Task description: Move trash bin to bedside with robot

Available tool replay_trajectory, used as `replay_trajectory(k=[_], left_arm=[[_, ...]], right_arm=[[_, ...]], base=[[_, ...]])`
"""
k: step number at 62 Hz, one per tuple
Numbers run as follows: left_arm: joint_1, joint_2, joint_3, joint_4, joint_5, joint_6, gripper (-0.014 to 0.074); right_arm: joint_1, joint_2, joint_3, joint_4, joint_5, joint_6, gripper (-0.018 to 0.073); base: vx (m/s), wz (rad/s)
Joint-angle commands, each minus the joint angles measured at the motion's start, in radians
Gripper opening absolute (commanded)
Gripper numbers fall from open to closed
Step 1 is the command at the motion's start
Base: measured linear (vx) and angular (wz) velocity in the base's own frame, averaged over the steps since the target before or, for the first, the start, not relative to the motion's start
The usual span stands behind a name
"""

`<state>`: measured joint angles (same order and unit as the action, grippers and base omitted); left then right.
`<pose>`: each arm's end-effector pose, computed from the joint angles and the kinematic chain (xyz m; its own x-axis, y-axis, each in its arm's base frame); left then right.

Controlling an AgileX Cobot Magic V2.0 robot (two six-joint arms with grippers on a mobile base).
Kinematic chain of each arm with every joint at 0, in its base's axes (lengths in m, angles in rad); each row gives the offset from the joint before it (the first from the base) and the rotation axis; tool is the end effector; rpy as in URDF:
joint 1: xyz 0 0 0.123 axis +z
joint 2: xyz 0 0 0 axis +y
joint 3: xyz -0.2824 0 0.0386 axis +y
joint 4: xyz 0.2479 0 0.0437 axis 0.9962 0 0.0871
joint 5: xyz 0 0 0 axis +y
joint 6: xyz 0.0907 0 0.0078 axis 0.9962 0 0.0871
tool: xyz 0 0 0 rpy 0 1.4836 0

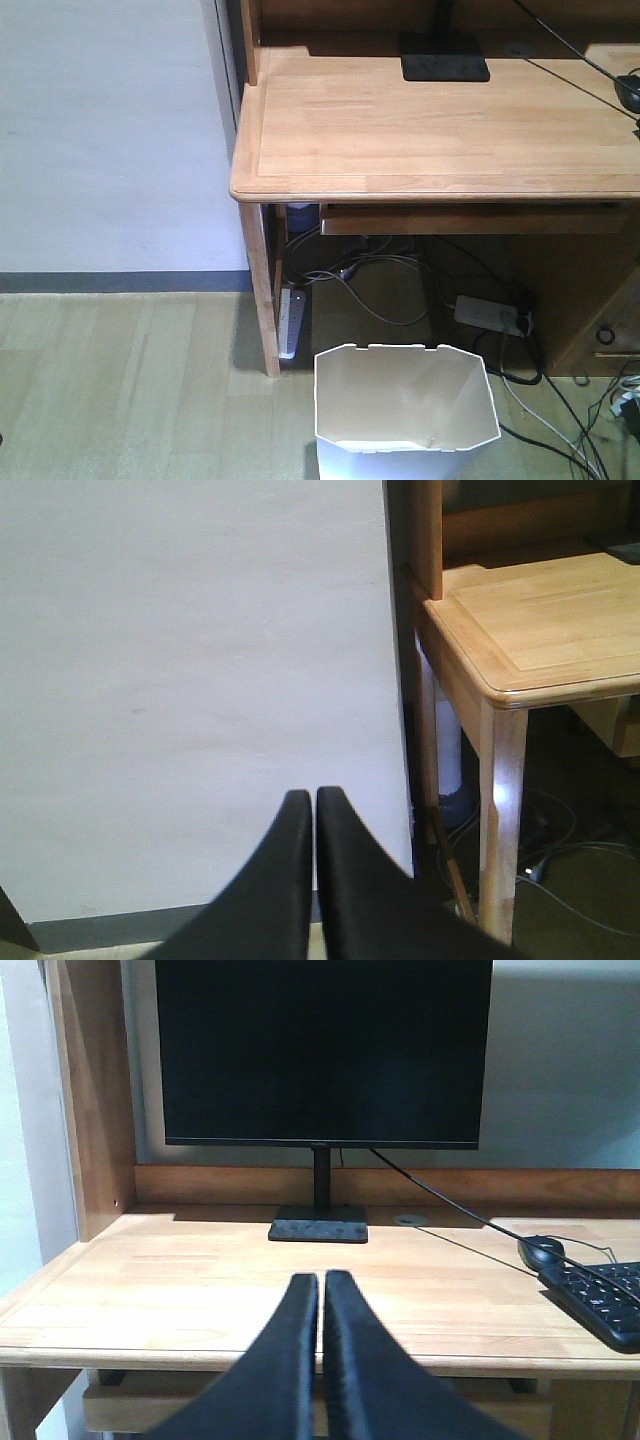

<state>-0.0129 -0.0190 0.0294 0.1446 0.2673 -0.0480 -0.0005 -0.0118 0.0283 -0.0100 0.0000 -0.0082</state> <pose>0.0546 0.0028 0.1802 -0.1882 0.0938 -0.9776 -0.0073 0.9953 0.0969 0.0566 0.0000 0.2042 0.0706 -0.0182 -0.9973 0.0018 0.9998 -0.0182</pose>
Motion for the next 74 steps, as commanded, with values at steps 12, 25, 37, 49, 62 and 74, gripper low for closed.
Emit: replay_trajectory(k=[12, 25, 37, 49, 62, 74], left_arm=[[-0.006, -0.009, 0.028, -0.004, -0.074, -0.008, -0.0006], [-0.006, -0.009, 0.028, -0.004, -0.074, -0.008, -0.0006], [-0.006, -0.009, 0.028, -0.004, -0.074, -0.008, -0.0006], [-0.006, -0.009, 0.028, -0.004, -0.074, -0.008, -0.0006], [-0.006, -0.009, 0.028, -0.004, -0.074, -0.008, -0.0006], [-0.006, -0.009, 0.028, -0.004, -0.074, -0.008, -0.0006]], right_arm=[[-0.007, -0.012, 0.018, -0.014, -0.069, 0.002, -0.0011], [-0.007, -0.012, 0.018, -0.014, -0.069, 0.002, -0.0011], [-0.007, -0.012, 0.018, -0.014, -0.069, 0.002, -0.0011], [-0.007, -0.012, 0.018, -0.014, -0.069, 0.002, -0.0011], [-0.007, -0.012, 0.018, -0.014, -0.082, 0.002, -0.0011], [-0.007, -0.008, 0.004, -0.009, -0.114, 0.008, -0.0011]], base=[[0.00, 0.00], [0.00, 0.00], [0.00, 0.00], [0.00, 0.00], [0.00, 0.00], [0.00, 0.00]])
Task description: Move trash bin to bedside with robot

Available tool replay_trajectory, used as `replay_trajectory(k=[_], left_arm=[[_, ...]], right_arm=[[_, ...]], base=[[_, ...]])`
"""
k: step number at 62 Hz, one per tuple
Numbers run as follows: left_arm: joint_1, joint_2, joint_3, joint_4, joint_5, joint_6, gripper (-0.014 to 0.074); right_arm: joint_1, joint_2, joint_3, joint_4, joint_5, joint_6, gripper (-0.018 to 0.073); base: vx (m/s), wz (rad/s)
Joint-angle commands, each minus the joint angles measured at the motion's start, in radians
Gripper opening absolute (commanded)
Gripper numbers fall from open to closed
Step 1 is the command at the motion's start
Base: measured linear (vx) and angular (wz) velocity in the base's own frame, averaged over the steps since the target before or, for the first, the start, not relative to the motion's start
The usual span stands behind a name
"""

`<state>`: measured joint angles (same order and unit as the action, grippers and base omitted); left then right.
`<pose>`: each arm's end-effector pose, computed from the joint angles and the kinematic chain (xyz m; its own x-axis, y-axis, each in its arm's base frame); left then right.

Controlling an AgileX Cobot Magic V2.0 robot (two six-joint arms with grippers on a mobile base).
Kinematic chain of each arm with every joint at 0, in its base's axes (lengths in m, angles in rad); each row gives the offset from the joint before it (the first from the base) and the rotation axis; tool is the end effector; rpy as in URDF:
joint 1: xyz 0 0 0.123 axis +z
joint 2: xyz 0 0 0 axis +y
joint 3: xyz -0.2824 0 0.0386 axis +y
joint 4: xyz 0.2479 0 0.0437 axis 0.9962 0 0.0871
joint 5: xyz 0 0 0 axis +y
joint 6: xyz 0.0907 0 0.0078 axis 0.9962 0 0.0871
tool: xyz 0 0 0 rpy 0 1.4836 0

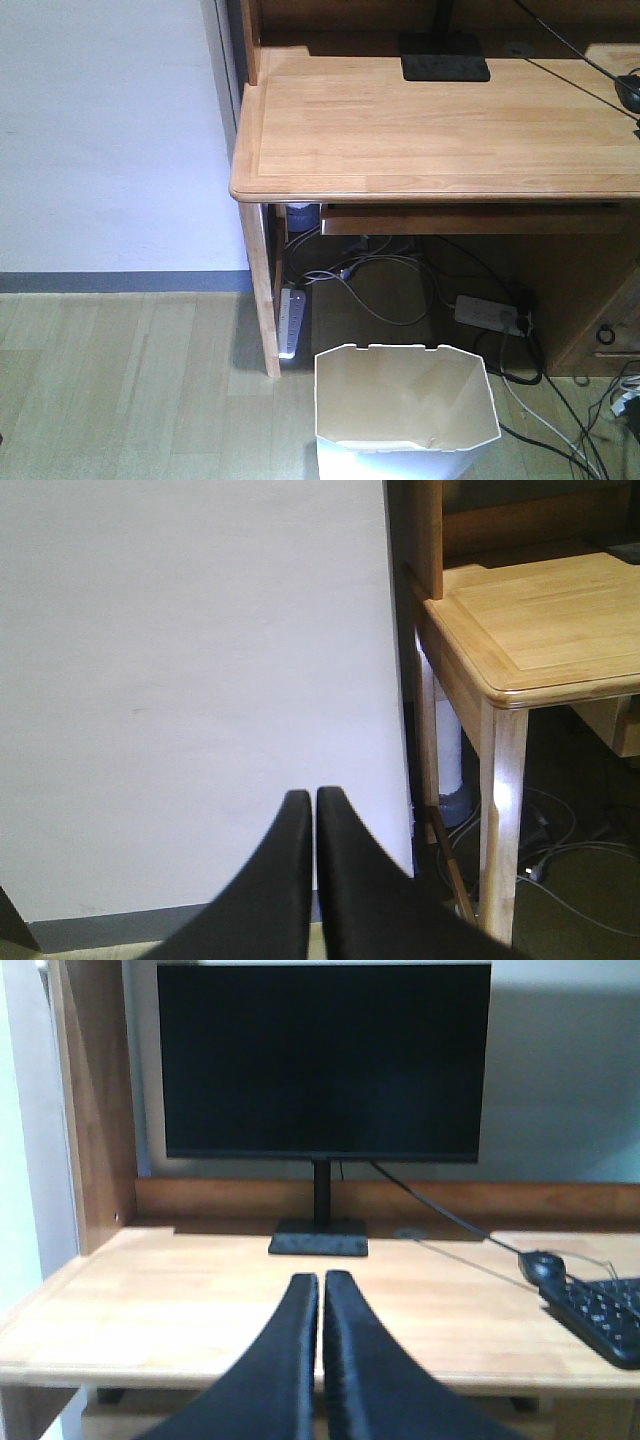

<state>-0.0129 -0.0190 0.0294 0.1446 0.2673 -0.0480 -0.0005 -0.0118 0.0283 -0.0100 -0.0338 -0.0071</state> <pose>0.0546 0.0028 0.1802 -0.1882 0.0938 -0.9776 -0.0073 0.9953 0.0969 0.0563 0.0000 0.2072 0.1043 -0.0171 -0.9944 0.0019 0.9999 -0.0170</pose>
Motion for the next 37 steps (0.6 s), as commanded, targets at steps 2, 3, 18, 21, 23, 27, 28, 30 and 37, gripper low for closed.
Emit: replay_trajectory(k=[2, 3, 18, 21, 23, 27, 28, 30, 37], left_arm=[[-0.006, -0.009, 0.028, -0.004, -0.074, -0.008, -0.0006], [-0.006, -0.009, 0.028, -0.004, -0.074, -0.008, -0.0006], [-0.006, -0.009, 0.028, -0.004, -0.074, -0.008, -0.0006], [-0.006, -0.009, 0.028, -0.004, -0.074, -0.008, -0.0006], [-0.006, -0.009, 0.028, -0.004, -0.074, -0.008, -0.0006], [-0.006, -0.009, 0.028, -0.004, -0.074, -0.008, -0.0006], [-0.006, -0.009, 0.028, -0.004, -0.074, -0.008, -0.0006], [-0.006, -0.009, 0.028, -0.004, -0.074, -0.008, -0.0006], [-0.006, -0.009, 0.028, -0.004, -0.074, -0.008, -0.0006]], right_arm=[[-0.007, 0.000, -0.011, -0.004, -0.070, 0.022, -0.0011], [-0.007, 0.006, -0.019, -0.001, -0.064, 0.026, -0.0011], [-0.007, 0.240, -0.200, 0.010, 0.050, 0.031, -0.0011], [-0.007, 0.318, -0.241, 0.010, 0.094, 0.031, -0.0011], [-0.007, 0.355, -0.269, 0.010, 0.122, 0.031, -0.0011], [-0.007, 0.425, -0.308, 0.010, 0.186, 0.031, -0.0011], [-0.007, 0.448, -0.316, 0.010, 0.200, 0.031, -0.0011], [-0.007, 0.477, -0.333, 0.010, 0.226, 0.031, -0.0011], [-0.007, 0.570, -0.346, 0.010, 0.296, 0.031, -0.0011]], base=[[0.00, 0.00], [0.00, 0.00], [0.00, 0.00], [0.00, 0.00], [0.00, 0.00], [0.00, 0.00], [0.00, 0.00], [0.00, 0.00], [0.00, 0.00]])
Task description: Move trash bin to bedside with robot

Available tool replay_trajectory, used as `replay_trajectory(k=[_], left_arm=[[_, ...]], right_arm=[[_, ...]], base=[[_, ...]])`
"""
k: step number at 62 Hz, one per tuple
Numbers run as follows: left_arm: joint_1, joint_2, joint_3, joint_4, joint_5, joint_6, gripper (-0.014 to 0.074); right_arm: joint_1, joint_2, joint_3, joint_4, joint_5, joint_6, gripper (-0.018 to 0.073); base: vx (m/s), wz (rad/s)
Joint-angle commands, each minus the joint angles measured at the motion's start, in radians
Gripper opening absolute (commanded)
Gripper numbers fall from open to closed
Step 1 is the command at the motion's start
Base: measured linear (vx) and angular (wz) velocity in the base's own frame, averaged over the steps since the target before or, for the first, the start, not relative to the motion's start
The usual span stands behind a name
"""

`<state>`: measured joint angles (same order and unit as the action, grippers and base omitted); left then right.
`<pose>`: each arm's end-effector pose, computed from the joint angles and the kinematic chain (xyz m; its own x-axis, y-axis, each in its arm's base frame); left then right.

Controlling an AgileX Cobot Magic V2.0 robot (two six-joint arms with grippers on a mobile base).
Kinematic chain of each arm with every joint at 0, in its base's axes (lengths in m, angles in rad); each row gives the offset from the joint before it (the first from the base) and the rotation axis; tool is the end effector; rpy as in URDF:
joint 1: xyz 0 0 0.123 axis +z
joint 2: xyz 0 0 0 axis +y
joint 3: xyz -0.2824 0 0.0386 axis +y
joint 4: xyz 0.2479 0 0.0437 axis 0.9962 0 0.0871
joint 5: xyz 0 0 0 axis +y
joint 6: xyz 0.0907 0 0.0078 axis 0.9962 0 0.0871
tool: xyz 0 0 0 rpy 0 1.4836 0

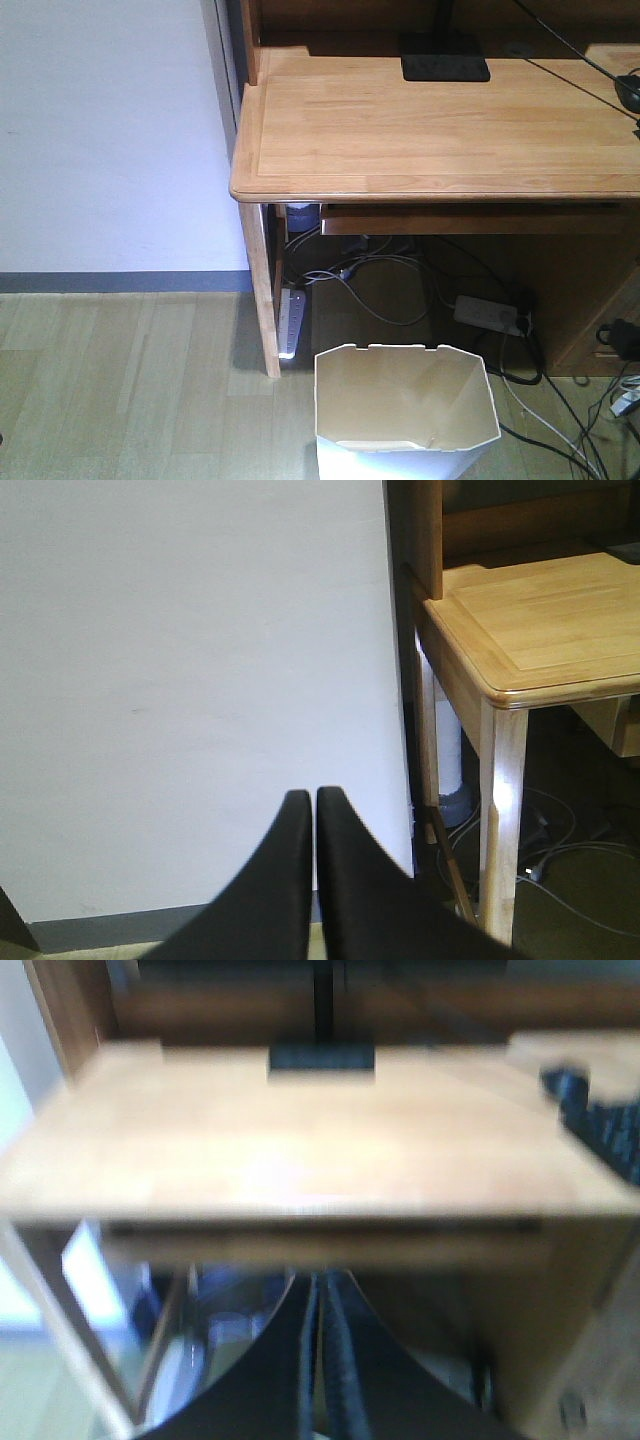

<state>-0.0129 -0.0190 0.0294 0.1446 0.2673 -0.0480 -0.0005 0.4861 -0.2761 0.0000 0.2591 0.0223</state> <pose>0.0546 0.0028 0.1802 -0.1882 0.0938 -0.9776 -0.0073 0.9953 0.0969 0.1043 -0.0001 0.2461 -0.3726 0.0225 -0.9277 0.0088 0.9997 0.0207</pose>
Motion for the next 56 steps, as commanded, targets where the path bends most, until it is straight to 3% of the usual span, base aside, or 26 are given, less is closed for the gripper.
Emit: replay_trajectory(k=[1, 28, 56], left_arm=[[-0.006, -0.009, 0.028, -0.004, -0.074, -0.008, -0.0006], [-0.006, -0.009, 0.028, -0.004, -0.074, -0.008, -0.0006], [-0.006, -0.009, 0.028, -0.004, -0.074, -0.008, -0.0006]], right_arm=[[-0.007, 0.083, -0.041, 0.000, 0.010, 0.002, -0.0011], [-0.007, 0.207, -0.057, -0.007, 0.100, 0.016, 0.0032], [-0.007, 0.207, -0.057, -0.009, 0.160, -0.005, 0.0503]], base=[[0.00, 0.00], [0.00, 0.00], [0.00, 0.00]])
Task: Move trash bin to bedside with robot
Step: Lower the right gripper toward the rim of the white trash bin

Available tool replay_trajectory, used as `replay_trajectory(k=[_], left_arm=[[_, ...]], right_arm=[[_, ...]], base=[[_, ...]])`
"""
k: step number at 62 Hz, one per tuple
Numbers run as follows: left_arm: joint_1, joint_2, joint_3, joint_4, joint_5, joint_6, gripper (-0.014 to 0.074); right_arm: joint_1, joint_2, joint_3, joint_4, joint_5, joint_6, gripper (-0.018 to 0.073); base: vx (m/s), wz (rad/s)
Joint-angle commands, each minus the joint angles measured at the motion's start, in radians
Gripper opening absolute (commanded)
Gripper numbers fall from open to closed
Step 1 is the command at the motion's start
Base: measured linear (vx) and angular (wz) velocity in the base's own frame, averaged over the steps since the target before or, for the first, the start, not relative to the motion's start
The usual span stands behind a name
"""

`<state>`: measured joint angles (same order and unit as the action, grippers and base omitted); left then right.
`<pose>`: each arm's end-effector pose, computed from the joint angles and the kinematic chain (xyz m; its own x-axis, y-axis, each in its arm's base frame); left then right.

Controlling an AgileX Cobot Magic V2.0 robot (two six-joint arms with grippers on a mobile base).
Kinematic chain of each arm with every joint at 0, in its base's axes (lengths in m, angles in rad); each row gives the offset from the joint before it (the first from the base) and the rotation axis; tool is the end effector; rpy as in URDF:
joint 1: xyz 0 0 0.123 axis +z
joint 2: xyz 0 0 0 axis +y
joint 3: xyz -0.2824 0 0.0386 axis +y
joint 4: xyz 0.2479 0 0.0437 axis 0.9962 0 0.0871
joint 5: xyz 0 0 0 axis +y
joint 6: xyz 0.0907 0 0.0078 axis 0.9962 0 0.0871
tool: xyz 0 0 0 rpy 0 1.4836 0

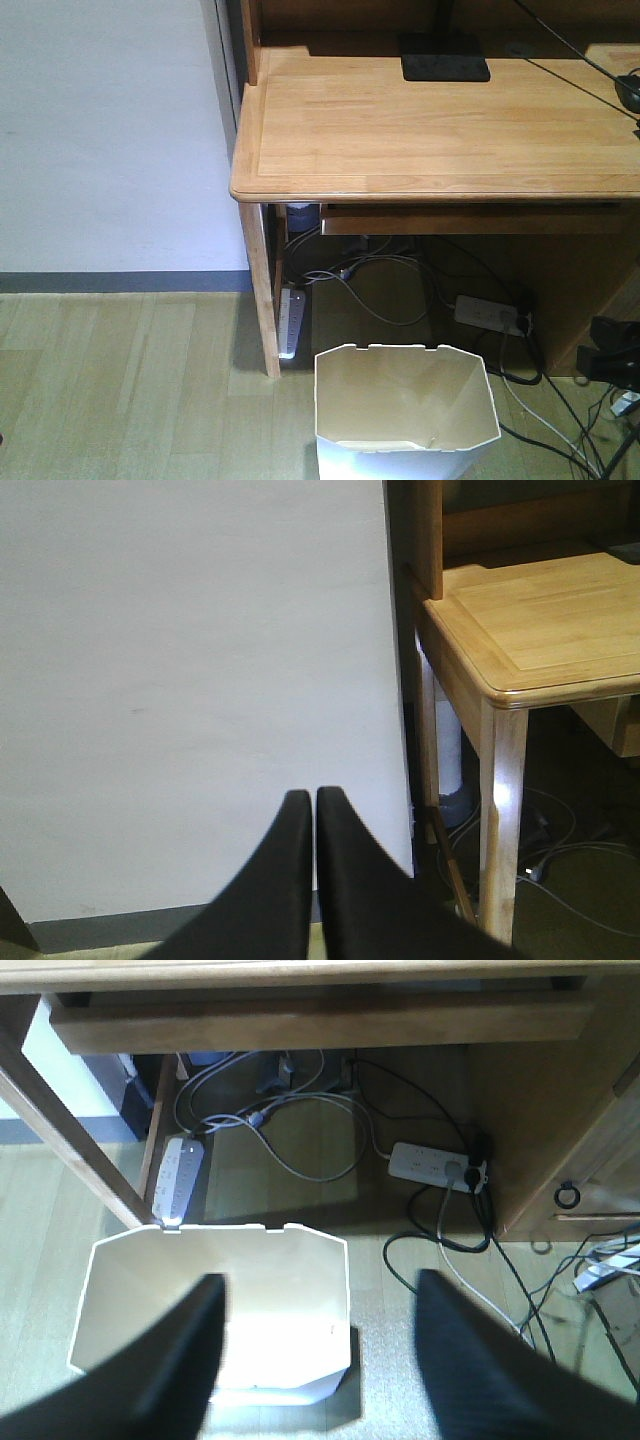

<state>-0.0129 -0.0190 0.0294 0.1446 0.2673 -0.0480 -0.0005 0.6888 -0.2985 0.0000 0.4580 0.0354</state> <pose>0.0546 0.0028 0.1802 -0.1882 0.0938 -0.9776 -0.0073 0.9953 0.0969 0.1182 -0.0001 0.2155 -0.6893 0.0357 -0.7236 0.0249 0.9994 0.0256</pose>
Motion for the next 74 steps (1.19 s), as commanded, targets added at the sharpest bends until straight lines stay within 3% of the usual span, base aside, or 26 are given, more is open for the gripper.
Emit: replay_trajectory(k=[1, 14, 32, 62, 74], left_arm=[[-0.006, -0.009, 0.028, -0.004, -0.074, -0.008, -0.0006], [-0.006, -0.009, 0.028, -0.004, -0.074, -0.008, -0.0006], [-0.006, -0.009, 0.028, -0.004, -0.074, -0.008, -0.0006], [-0.006, -0.009, 0.028, -0.004, -0.074, -0.008, -0.0006], [-0.006, -0.009, 0.028, -0.004, -0.074, -0.008, -0.0006]], right_arm=[[-0.007, 0.004, -0.035, -0.009, -0.036, -0.019, 0.0510], [-0.007, 0.033, -0.073, -0.009, 0.013, 0.003, 0.0531], [-0.007, 0.328, -0.265, -0.011, 0.136, 0.014, 0.0531], [-0.038, 0.928, -0.466, 0.000, 0.009, -0.035, 0.0531], [-0.117, 1.125, -0.512, 0.103, -0.058, -0.182, 0.0531]], base=[[0.00, 0.00], [0.00, 0.00], [0.00, 0.00], [0.00, 0.00], [0.00, 0.00]])
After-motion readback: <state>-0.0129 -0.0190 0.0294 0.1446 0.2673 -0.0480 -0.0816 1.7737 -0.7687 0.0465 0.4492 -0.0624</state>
